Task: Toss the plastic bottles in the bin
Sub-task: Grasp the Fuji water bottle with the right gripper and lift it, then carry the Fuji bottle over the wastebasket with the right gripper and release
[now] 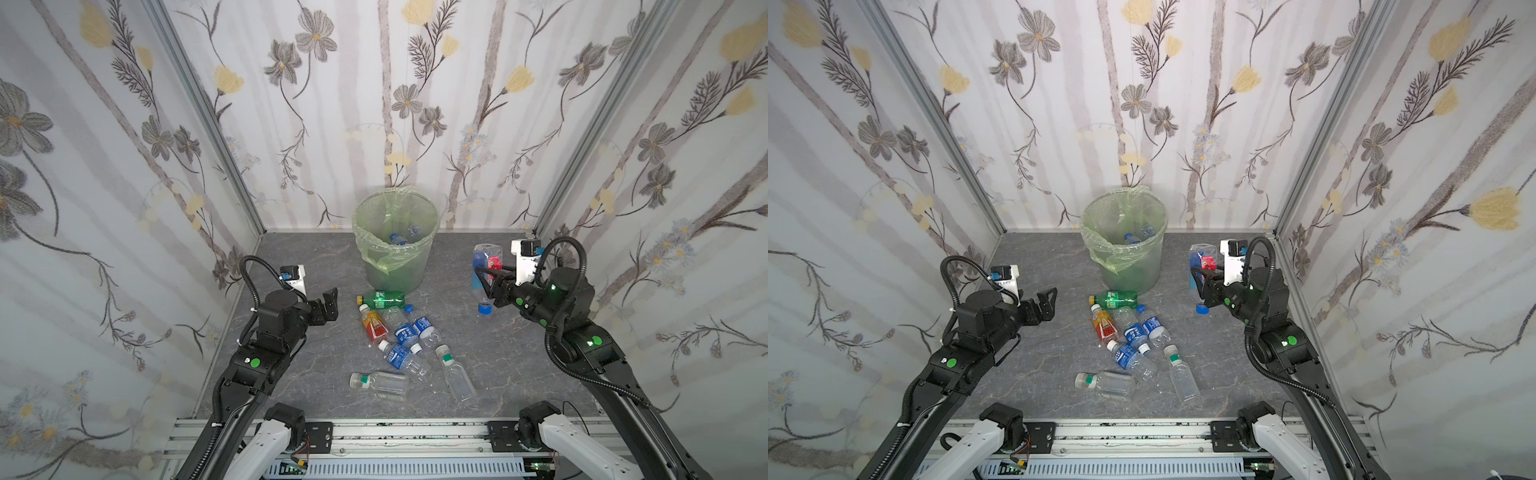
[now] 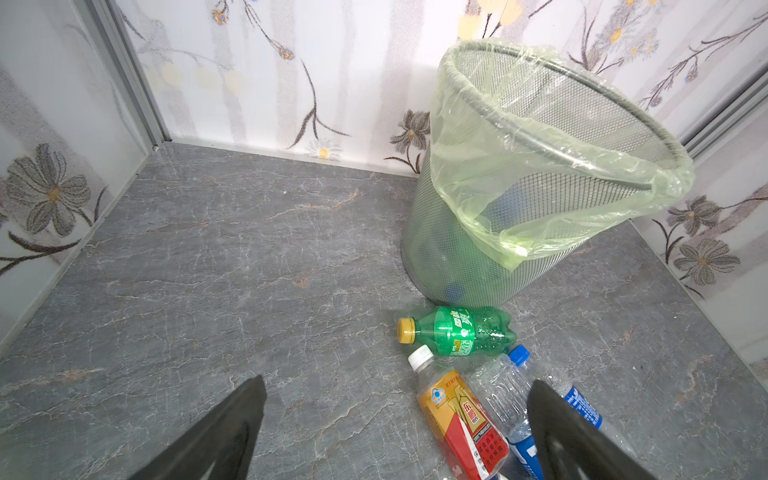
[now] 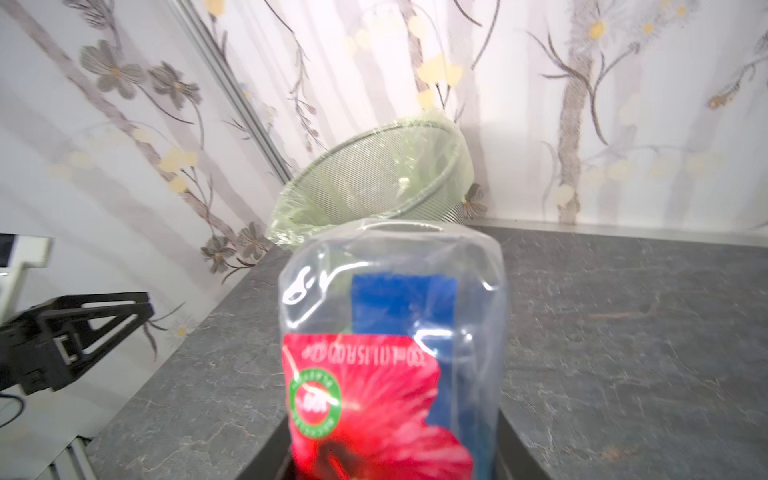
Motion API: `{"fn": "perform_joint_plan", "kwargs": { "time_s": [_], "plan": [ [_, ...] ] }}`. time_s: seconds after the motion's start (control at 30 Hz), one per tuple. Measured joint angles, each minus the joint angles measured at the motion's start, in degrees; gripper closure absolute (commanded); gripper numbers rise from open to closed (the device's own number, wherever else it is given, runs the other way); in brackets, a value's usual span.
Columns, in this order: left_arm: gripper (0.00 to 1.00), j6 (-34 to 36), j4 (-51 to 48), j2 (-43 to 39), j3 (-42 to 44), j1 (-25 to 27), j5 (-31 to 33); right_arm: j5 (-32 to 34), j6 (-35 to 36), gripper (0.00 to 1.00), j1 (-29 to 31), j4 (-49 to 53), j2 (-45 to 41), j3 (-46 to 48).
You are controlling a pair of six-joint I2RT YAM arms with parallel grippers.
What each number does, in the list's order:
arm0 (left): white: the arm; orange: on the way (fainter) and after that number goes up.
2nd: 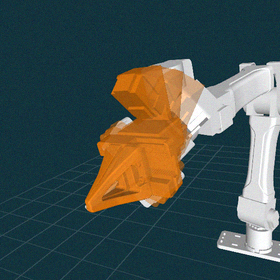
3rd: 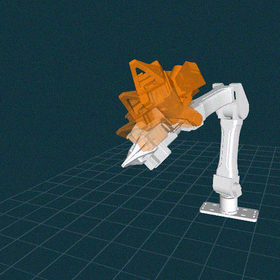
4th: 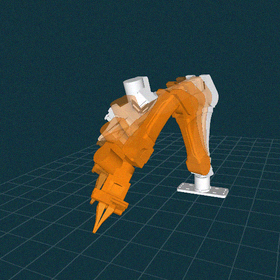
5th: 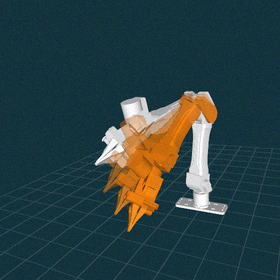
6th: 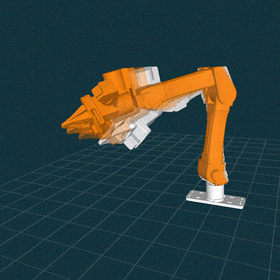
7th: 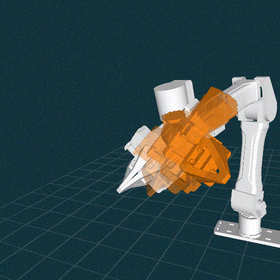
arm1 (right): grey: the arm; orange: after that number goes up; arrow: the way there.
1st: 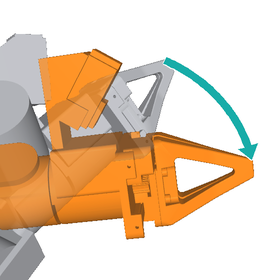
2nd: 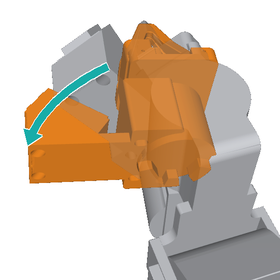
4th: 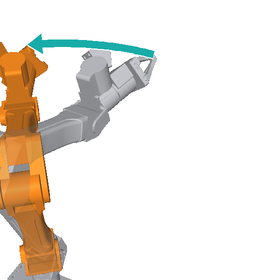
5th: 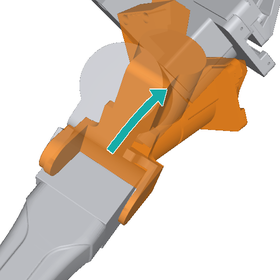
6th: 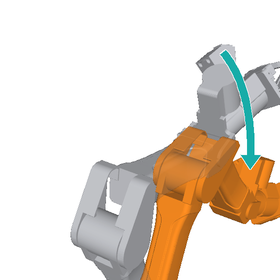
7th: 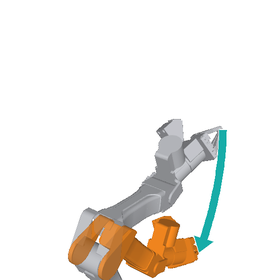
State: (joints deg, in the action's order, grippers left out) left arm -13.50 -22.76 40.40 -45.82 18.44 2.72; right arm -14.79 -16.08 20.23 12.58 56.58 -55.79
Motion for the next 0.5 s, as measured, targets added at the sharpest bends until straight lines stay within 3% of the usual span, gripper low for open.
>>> {"fn": "perform_joint_plan", "kwargs": {
  "time_s": [0.1, 0.2, 0.23, 0.33, 0.37, 0.43, 0.5],
  "plan": [
    [0.00, 0.0, 0.0, 0.0, -0.5, 0.0, 0.0, -2.1, -0.4, 0.57, 0.0, -3.0, 1.8, -1.6],
    [0.00, 0.0, 0.0, 0.2, -0.9, 0.0, -0.7, -3.3, -0.7, 0.59, 1.9, -4.6, 9.6, -9.3],
    [0.00, 0.0, 0.0, 0.4, -1.1, 0.0, -1.2, -3.3, -0.8, 0.52, 2.9, -5.1, 13.7, -13.7],
    [0.00, 0.0, 0.0, 0.9, -1.3, 0.0, -1.5, -3.3, -1.7, 0.13, 5.7, -5.2, 28.5, -30.2],
    [0.00, 0.0, 0.0, 1.0, -1.3, 0.0, -2.0, -3.0, -1.7, 0.07, 6.6, -5.2, 34.2, -36.9],
    [0.00, 0.0, 0.0, 1.2, -1.4, 0.0, -3.2, -1.1, -1.8, 0.05, 8.3, -2.8, 42.9, -47.3],
    [0.00, 0.0, 0.0, 1.2, -1.4, 0.0, -4.6, -0.9, -1.9, 0.04, 9.3, -0.2, 46.8, -51.7]
  ]
}}
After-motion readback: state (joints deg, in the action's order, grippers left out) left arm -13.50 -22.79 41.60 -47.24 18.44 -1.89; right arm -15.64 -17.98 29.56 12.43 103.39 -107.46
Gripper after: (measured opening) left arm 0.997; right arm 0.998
